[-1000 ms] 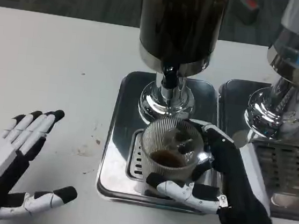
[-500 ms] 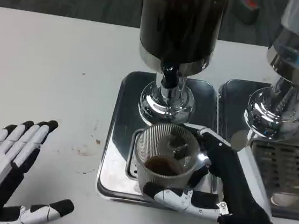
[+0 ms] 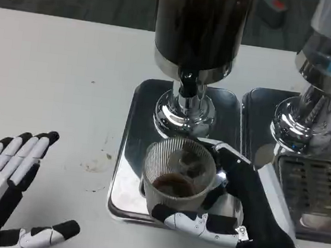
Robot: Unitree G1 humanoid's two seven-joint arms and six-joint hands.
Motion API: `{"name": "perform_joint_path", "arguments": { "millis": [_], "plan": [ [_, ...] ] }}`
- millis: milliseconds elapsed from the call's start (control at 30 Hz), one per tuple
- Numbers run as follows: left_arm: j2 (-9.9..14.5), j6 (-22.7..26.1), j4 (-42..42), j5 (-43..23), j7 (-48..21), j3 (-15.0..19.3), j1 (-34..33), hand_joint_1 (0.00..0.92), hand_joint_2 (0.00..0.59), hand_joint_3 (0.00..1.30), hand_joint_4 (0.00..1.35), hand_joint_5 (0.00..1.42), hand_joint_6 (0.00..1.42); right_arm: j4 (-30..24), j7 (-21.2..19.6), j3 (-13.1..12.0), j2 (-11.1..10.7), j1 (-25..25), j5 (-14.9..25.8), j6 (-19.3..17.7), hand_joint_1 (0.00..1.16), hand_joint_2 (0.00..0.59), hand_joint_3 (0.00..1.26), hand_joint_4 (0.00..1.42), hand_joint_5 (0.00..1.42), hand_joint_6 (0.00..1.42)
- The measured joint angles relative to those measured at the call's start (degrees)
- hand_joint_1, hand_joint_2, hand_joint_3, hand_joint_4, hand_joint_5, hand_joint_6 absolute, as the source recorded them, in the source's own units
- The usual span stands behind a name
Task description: Grasp the cup under the faucet to collect the drink, then remove the cup.
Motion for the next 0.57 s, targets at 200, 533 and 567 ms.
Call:
{"name": "perform_joint_path", "arguments": {
  "millis": [200, 533, 567],
  "plan": [
    [0.0, 0.0, 0.0, 0.0, -0.2, -0.1, -1.3, 0.000, 0.101, 0.00, 0.00, 0.00, 0.00, 0.0, 0.0, 0.1, 0.0, 0.0, 0.0, 0.0, 0.95, 0.256, 0.42, 0.52, 0.64, 0.93],
    [-0.1, 0.0, 0.0, -0.1, -0.5, -0.3, -1.6, 0.000, 0.101, 0.00, 0.00, 0.00, 0.00, 0.1, 0.0, 0.1, 0.0, -0.2, 0.1, 0.0, 0.95, 0.256, 0.42, 0.53, 0.65, 0.94],
    [-0.2, 0.0, 0.0, -0.1, -0.6, -0.3, -1.6, 0.000, 0.101, 0.00, 0.00, 0.00, 0.00, 0.1, 0.0, 0.1, 0.0, -0.3, 0.1, 0.0, 0.95, 0.256, 0.42, 0.53, 0.65, 0.94]
  ]
}}
